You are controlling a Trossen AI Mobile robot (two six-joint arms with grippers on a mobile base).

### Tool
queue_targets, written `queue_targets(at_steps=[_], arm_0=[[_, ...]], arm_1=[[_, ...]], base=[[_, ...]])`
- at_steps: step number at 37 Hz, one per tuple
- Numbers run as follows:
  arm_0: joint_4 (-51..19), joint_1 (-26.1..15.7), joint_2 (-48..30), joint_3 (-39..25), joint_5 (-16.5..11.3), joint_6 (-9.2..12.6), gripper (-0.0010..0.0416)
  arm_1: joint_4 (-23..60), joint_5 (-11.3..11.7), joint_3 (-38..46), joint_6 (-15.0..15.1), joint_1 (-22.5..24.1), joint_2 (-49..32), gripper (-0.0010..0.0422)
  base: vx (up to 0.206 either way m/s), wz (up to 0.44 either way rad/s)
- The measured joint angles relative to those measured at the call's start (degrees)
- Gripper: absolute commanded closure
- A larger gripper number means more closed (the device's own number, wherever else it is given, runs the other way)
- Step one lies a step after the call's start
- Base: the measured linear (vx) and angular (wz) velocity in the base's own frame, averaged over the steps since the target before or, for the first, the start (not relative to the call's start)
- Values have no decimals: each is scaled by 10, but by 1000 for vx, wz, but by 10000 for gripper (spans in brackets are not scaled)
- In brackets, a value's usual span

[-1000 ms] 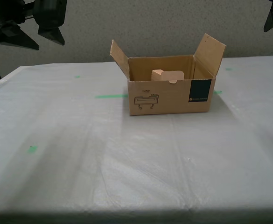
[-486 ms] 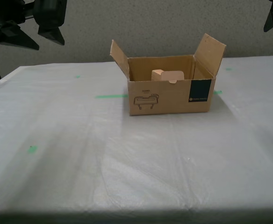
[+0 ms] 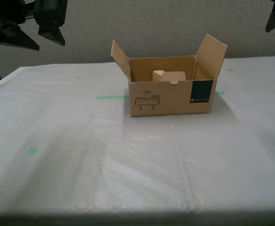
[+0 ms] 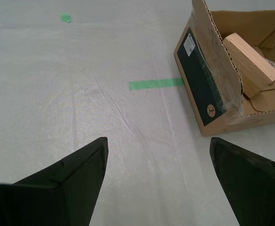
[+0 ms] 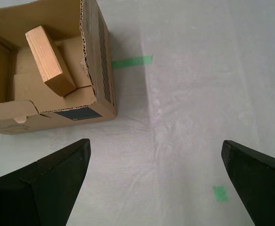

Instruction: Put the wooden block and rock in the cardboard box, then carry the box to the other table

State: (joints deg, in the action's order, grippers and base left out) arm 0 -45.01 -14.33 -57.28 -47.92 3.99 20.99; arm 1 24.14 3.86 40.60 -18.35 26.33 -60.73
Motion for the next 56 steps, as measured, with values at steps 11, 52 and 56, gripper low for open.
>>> queue_targets(at_steps=[11,52,56], arm_0=[[0,1,0,0,0,0,18],[0,1,0,0,0,0,18],[0,0,0,0,0,0,18]], arm_1=[[0,0,0,0,0,0,119],[0,0,0,0,0,0,119],[0,0,0,0,0,0,119]], base=[[0,0],[0,0],[0,0]])
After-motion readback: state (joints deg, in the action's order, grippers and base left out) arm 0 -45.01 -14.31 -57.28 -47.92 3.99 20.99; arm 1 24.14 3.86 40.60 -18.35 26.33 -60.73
